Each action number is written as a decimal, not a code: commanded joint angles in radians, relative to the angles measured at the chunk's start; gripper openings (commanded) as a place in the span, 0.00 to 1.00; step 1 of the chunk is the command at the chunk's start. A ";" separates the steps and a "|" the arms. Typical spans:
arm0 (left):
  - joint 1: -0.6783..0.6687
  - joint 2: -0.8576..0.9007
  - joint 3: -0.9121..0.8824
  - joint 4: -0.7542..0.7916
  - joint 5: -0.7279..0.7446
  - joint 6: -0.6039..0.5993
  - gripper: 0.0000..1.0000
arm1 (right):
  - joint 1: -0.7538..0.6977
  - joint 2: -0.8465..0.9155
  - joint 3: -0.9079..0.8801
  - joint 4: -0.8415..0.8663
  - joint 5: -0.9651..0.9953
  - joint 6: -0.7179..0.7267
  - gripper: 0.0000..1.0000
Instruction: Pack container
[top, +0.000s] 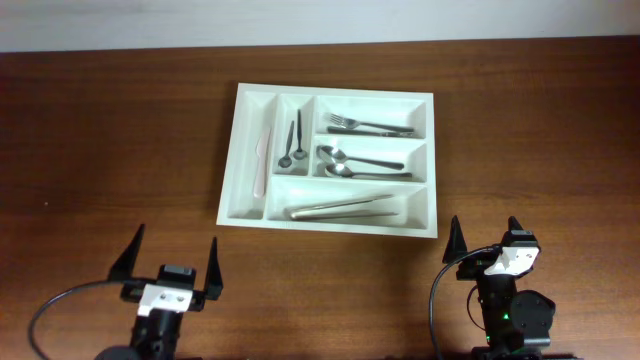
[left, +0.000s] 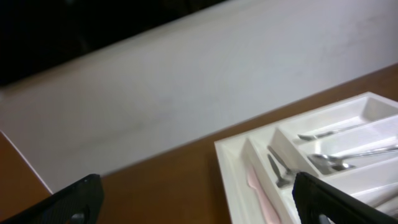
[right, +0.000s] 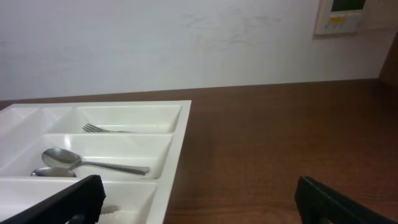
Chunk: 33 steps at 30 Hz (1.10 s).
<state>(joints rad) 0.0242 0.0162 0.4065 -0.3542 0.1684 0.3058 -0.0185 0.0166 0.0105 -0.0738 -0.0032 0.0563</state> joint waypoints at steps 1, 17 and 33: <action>-0.004 -0.011 -0.100 0.062 0.023 -0.070 0.99 | 0.006 -0.006 -0.005 -0.006 0.009 0.008 0.99; -0.004 -0.011 -0.367 0.358 -0.025 -0.160 0.99 | 0.006 -0.006 -0.005 -0.006 0.009 0.008 0.99; -0.004 -0.011 -0.398 0.410 -0.297 -0.341 0.99 | 0.006 -0.006 -0.005 -0.006 0.009 0.008 0.99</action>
<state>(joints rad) 0.0242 0.0147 0.0345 0.0437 -0.0822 0.0055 -0.0185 0.0166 0.0105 -0.0738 -0.0032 0.0566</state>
